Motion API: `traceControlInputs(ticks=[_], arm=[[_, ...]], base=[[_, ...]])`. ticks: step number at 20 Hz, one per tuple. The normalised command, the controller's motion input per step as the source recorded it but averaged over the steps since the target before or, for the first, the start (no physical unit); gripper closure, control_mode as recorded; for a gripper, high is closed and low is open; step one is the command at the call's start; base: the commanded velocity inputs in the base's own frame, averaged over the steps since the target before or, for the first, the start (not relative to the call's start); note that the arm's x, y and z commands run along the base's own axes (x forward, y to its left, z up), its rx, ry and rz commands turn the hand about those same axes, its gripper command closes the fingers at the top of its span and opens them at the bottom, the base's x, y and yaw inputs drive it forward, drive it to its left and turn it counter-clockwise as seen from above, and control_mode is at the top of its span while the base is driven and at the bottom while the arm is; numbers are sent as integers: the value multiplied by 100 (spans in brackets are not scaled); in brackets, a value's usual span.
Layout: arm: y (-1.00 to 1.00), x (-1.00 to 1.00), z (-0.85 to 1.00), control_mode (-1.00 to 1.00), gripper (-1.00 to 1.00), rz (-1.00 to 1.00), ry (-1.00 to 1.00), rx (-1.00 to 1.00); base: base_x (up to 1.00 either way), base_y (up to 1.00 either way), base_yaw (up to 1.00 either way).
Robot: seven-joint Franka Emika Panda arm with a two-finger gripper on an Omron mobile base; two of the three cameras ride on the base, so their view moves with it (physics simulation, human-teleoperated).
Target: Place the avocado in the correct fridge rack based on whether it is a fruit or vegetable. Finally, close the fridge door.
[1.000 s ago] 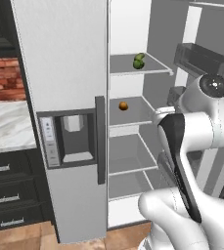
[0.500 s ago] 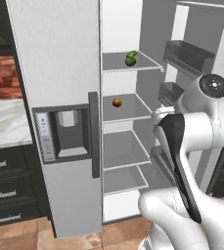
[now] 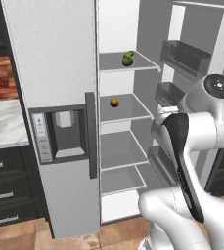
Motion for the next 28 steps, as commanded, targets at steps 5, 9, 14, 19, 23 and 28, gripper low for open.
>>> traceControlInputs(ticks=[5, 9, 14, 19, 23, 28], arm=[[-15, 0, 0, -100, -100, 1, -2, 2], [-39, -18, -1, -100, -100, 0, -7, 4], [-52, -49, -10, -100, -100, -9, -10, 0], [-62, -51, -15, -100, -100, -19, -3, 1], [-68, -55, -14, -100, -100, -26, 0, 3], [-70, -41, -9, -100, -100, -23, 0, 5]], base=[[0, 0, 0], [0, 0, 0], [0, 0, 0], [0, 0, 0], [0, 0, 0], [0, 0, 0]])
